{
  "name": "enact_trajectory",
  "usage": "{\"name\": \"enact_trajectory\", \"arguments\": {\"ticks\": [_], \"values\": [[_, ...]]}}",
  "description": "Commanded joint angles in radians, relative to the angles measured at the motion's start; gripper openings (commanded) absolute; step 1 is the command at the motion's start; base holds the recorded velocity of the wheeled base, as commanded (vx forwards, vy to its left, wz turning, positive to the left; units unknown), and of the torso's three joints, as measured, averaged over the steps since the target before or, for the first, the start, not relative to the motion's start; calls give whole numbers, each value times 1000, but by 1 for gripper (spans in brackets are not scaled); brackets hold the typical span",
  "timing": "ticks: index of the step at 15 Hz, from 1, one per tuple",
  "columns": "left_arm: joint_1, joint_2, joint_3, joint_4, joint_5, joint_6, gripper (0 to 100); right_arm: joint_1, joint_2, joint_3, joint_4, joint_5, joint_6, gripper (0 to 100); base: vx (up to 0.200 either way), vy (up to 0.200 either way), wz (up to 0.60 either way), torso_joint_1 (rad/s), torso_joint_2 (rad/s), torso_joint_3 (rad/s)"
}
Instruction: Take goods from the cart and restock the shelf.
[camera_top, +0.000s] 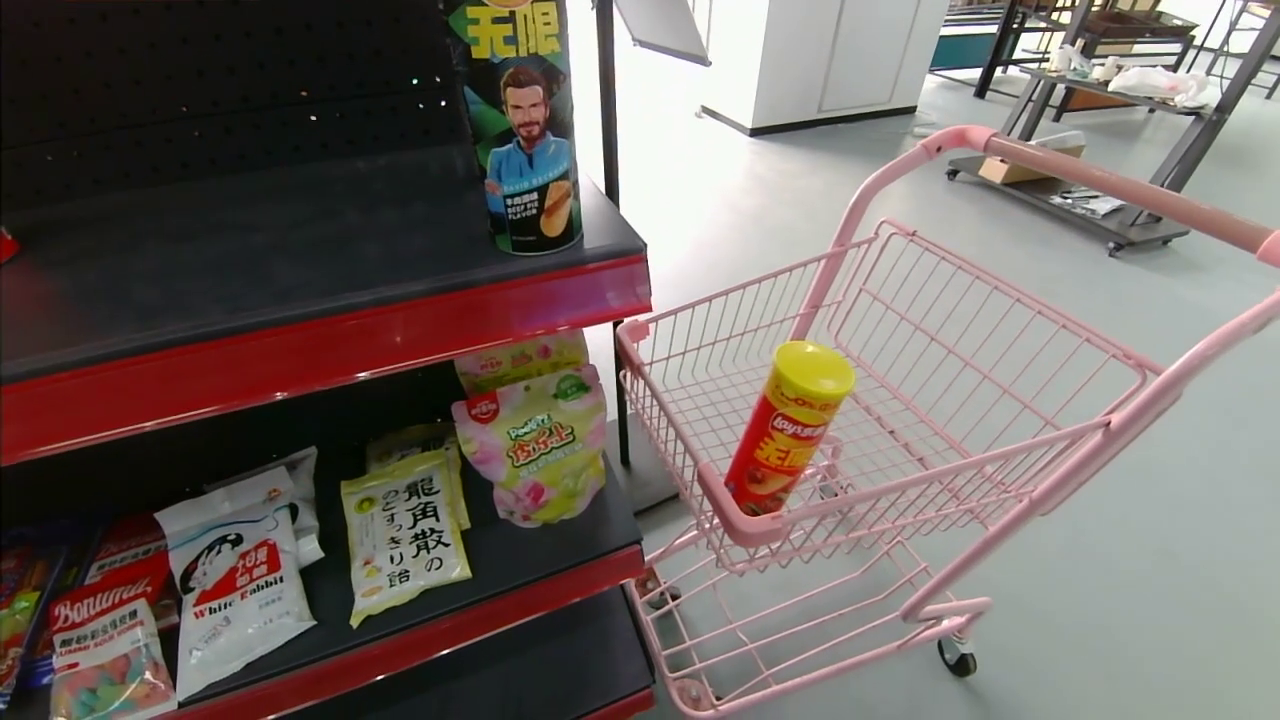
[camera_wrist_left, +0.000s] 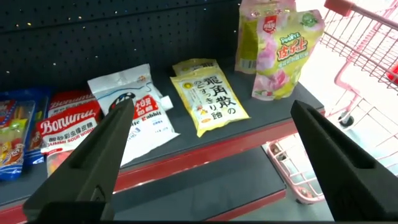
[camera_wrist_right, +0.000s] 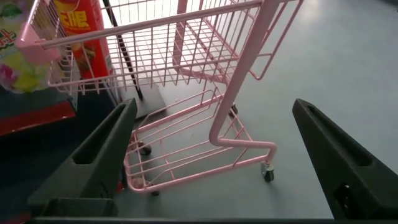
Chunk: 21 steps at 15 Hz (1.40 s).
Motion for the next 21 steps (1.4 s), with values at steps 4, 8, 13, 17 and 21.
{"name": "enact_trajectory", "arguments": {"ticks": [4, 8, 13, 17, 21], "values": [[1, 1, 0, 0, 0, 1, 100, 15, 46, -78, -8, 46, 13, 100, 0, 0, 0, 0, 0, 0], [1, 1, 0, 0, -1, 1, 100, 114, 703, -660, -29, 166, 169, 100, 0, 0, 0, 0, 0, 0], [1, 1, 0, 0, -1, 1, 100, 243, 1193, -541, -460, 392, 131, 100, 0, 0, 0, 0, 0, 0], [0, 1, 0, 0, -1, 1, 100, 246, 1500, -460, -825, 474, 111, 100, 0, 0, 0, 0, 0, 0], [0, 1, 0, 0, -1, 1, 100, 249, 1637, -488, -879, 568, 21, 100, 0, 0, 0, 0, 0, 0]]}}
